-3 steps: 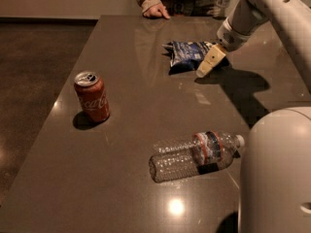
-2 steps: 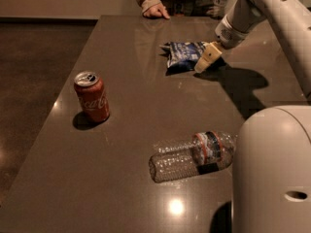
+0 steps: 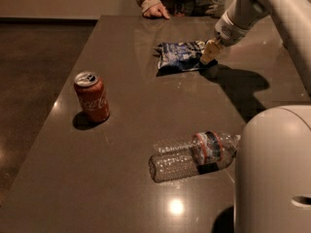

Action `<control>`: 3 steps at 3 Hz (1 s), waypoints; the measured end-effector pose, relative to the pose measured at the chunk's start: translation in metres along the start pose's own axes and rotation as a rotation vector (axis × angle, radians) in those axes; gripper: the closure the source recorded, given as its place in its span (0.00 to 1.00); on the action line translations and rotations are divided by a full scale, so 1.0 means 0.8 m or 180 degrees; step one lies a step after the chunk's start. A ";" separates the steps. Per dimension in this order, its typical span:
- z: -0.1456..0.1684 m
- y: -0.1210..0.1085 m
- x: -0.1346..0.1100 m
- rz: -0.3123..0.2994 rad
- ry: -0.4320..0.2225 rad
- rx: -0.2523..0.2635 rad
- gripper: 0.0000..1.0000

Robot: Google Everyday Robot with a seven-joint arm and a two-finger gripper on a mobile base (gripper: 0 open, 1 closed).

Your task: Move blue chip bag near water bottle

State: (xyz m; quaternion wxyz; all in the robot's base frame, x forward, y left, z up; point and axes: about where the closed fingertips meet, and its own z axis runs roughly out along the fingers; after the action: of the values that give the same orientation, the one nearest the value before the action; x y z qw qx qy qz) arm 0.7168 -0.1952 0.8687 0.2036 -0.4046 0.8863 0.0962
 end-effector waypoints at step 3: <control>-0.102 0.120 0.074 -0.0410 -0.0208 -0.0230 1.00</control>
Offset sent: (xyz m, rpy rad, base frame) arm -0.1353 -0.0134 0.0562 0.0286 -0.0485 0.1339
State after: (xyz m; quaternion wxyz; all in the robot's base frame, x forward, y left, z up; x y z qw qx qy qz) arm 0.5866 -0.1999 0.9166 0.2235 -0.4645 0.8473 0.1280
